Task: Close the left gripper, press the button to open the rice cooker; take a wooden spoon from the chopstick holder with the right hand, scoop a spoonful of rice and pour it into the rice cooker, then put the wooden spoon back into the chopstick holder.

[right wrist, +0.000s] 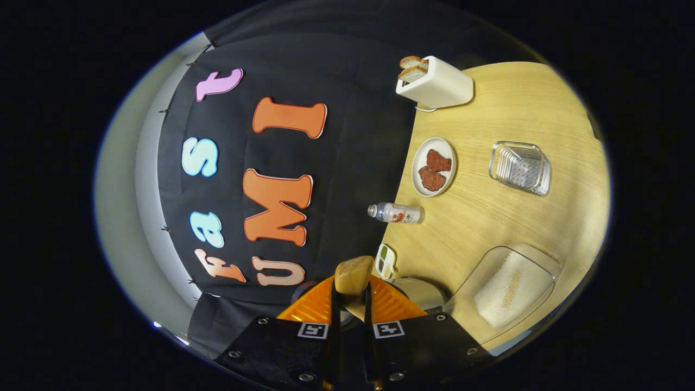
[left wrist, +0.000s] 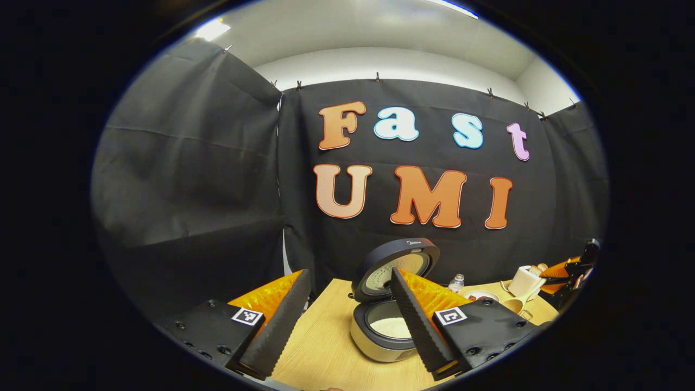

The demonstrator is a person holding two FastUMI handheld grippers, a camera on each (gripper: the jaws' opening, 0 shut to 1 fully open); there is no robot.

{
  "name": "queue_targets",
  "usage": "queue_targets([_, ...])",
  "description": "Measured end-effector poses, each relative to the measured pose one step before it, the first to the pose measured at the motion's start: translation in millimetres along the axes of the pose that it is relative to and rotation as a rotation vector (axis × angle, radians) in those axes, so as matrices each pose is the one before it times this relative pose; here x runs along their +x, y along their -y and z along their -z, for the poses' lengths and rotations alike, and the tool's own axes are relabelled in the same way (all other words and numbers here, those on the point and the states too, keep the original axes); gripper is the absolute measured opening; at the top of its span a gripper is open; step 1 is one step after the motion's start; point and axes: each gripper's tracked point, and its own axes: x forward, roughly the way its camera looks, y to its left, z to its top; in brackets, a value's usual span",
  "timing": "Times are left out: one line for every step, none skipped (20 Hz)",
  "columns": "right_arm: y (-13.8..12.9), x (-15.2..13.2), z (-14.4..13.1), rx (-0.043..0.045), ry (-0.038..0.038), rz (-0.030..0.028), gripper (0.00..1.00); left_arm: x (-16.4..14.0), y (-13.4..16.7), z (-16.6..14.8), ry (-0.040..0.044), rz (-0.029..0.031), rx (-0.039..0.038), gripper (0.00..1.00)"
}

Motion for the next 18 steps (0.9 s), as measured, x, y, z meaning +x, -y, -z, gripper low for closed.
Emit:
queue_targets([-7.58, 5.06, 0.24, -0.00081, -0.00289, -0.00719, 0.16, -0.33, -0.54, -0.76, 0.00148, 0.00107, 0.00344, 0.98])
queue_targets([-7.9, 4.2, 1.23, -0.00308, -0.0028, -0.00755, 0.16, -0.94, 0.16, 0.1, 0.00163, 0.00188, 0.00532, 0.98])
queue_targets([-6.94, 5.84, 1.96, -0.00703, -0.00166, -0.00269, 0.16, 0.59, -0.49, -1.35, 0.00249, 0.00154, 0.00723, 0.98])
queue_targets([-7.15, 5.05, 1.58, -0.00687, -0.00329, -0.00402, 0.16, -2.43, -6.35, -5.02, 0.00356, 0.00053, 0.00549, 0.98])
queue_targets([-8.97, 4.83, 1.8, -0.00432, -0.00086, -0.00455, 0.16, 0.08, 0.91, 0.73, 0.00043, 0.00166, 0.00103, 0.98])
queue_targets([-6.87, 5.63, 1.96, -0.00489, -0.00122, -0.00598, 0.16, -0.25, 0.12, -0.31, 0.00144, 0.00232, -0.00501, 0.98])
queue_targets([-8.54, 5.81, 2.35, -0.00418, -0.00099, -0.0082, 0.16, 0.64, 0.5, 0.18, -0.00118, 0.00517, -0.00859, 0.98])
queue_targets([-6.83, 5.76, 0.72, -0.00536, 0.00425, -0.00685, 0.16, 0.13, 0.35, 1.48, -0.00388, 0.00549, -0.0078, 0.98])
queue_targets([-6.69, 6.31, 2.53, -0.0063, -0.00043, -0.00509, 0.16, 0.18, -0.5, 1.42, -0.00366, 0.0022, -0.0042, 0.98])
queue_targets([-5.28, 7.15, 3.47, -0.00967, -0.00304, -0.00124, 0.16, 2.88, 6.02, 8.26, -0.00372, -0.00153, -0.00119, 0.98])
queue_targets([-6.08, 5.93, 2.94, -0.0096, -0.00048, 0.0002, 0.16, -0.14, -0.19, 1.57, -0.00442, -0.0006, 0.00197, 0.98])
queue_targets([-5.17, 8.22, 3.96, -0.01323, -0.00099, -0.00002, 0.16, 0.82, 0.12, 3.3, -0.00226, -0.00326, 0.00217, 0.98])
queue_targets([-5.77, 7.55, 2.25, -0.013, -0.00164, -0.00004, 0.16, 0.78, -0.39, 2.39, -0.00469, -0.00019, 0.00102, 0.99])
queue_targets([-4.43, 7.0, 2.74, -0.0133, -0.00135, -0.00384, 0.16, 0.33, 0.17, 3.84, -0.00482, 0.00386, -0.0031, 0.99])
queue_targets([-6.25, 4.39, 3.61, -0.00804, -0.00185, -0.00333, 0.16, 0.21, 2.0, 3.11, -0.00651, 0.0129, -0.00507, 0.99])
queue_targets([-5.02, 6.32, 3.05, -0.00999, -0.00212, -0.0035, 0.16, -2.78, 2.97, 3.99, -0.00675, 0.01159, -0.00363, 0.98])
queue_targets([-5.29, 5.72, 4.27, -0.01171, -0.00413, -0.00467, 0.16, -2.51, 1.29, 2.72, -0.00394, 0.00669, 0.00136, 0.99])
queue_targets([-4.33, 5.57, 4.38, -0.01624, -0.00356, -0.00236, 0.16, -1.07, -1.28, 0.97, -0.00241, 0.00048, 0.00382, 0.98])
